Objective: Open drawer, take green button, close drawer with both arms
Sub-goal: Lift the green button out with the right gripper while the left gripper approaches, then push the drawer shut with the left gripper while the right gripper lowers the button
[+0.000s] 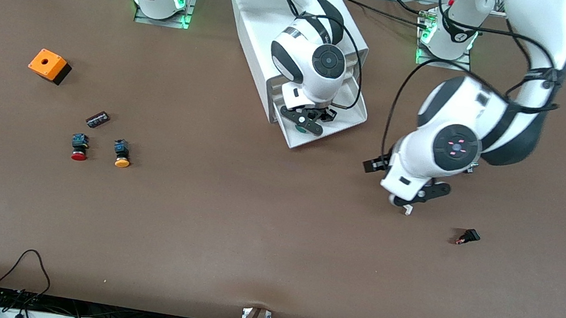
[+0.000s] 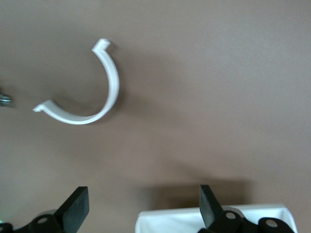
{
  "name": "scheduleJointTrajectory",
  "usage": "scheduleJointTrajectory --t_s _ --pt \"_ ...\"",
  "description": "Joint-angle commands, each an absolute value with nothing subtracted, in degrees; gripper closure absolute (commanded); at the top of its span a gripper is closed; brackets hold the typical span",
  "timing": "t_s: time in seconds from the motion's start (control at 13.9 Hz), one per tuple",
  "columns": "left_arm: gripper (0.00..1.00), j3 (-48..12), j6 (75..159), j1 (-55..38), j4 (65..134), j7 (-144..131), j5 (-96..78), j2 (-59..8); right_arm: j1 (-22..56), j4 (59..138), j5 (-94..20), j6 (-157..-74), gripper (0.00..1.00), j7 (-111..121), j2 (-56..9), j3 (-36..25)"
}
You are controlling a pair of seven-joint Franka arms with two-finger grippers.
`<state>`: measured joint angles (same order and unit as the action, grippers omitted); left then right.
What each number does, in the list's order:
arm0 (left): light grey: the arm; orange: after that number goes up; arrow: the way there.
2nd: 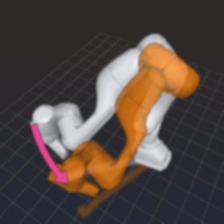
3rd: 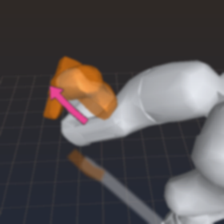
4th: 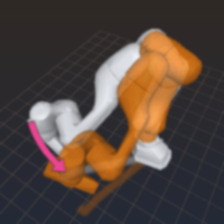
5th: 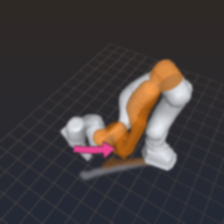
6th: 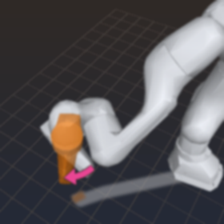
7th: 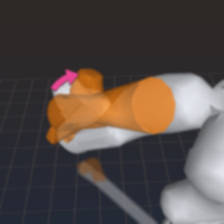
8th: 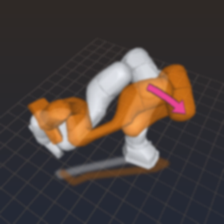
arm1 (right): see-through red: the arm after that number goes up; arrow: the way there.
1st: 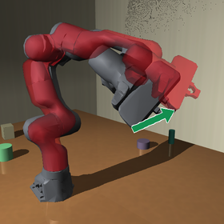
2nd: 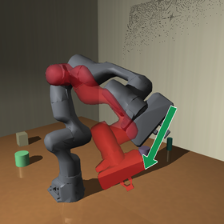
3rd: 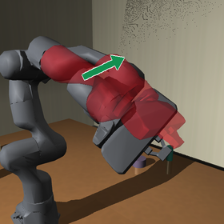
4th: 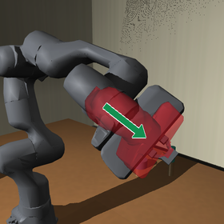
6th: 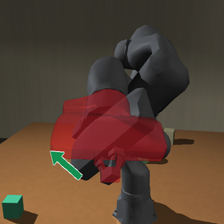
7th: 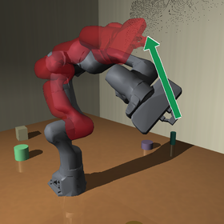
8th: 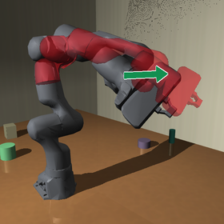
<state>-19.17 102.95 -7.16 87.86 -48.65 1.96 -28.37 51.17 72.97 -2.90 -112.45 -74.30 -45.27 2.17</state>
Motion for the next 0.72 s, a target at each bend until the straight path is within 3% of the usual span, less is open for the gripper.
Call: scheduleJointTrajectory --t_s 0.0,0.29,0.65 --pt "0.0 -18.81 110.54 -7.47 94.03 -49.57 1.32 -27.68 48.79 69.18 -2.55 -105.84 1.0 -69.1 -43.68 1.85" --pt "0.0 -18.9 114.6 -7.47 95.27 -49.66 1.14 -30.49 42.82 64.69 -2.99 -97.31 1.0 -60.67 -40.97 2.64" --pt "0.0 -18.9 119.78 -9.14 95.54 -52.81 -0.79 -34.36 32.45 65.12 -4.48 -88.88 1.0 -37.67 -35.08 2.2"
